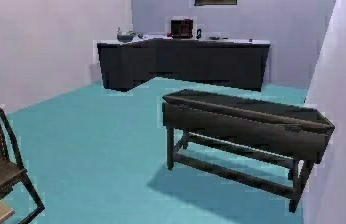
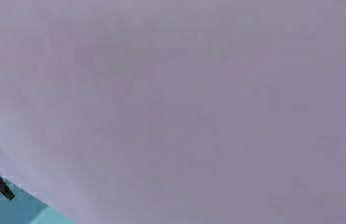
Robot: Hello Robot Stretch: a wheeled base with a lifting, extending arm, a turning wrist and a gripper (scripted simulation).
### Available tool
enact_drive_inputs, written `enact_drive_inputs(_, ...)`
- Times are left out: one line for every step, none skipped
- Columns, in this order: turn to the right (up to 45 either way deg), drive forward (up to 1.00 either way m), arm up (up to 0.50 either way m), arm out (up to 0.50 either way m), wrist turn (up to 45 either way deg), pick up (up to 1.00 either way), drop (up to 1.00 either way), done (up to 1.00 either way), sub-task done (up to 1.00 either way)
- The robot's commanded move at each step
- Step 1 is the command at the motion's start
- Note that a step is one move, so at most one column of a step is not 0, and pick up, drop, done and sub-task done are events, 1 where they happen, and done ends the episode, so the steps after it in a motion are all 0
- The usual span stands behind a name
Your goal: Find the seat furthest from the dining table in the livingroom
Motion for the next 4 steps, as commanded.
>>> enact_drive_inputs(0.0,0.1,0.0,0.0,0.0,0.0,0.0,0.0,0.0)
enact_drive_inputs(-6.0,0.0,0.0,0.0,0.0,0.0,0.0,0.0,0.0)
enact_drive_inputs(0.0,0.95,0.0,0.0,0.0,0.0,0.0,0.0,0.0)
enact_drive_inputs(-45.0,0.0,0.0,0.0,0.0,0.0,0.0,0.0,0.0)
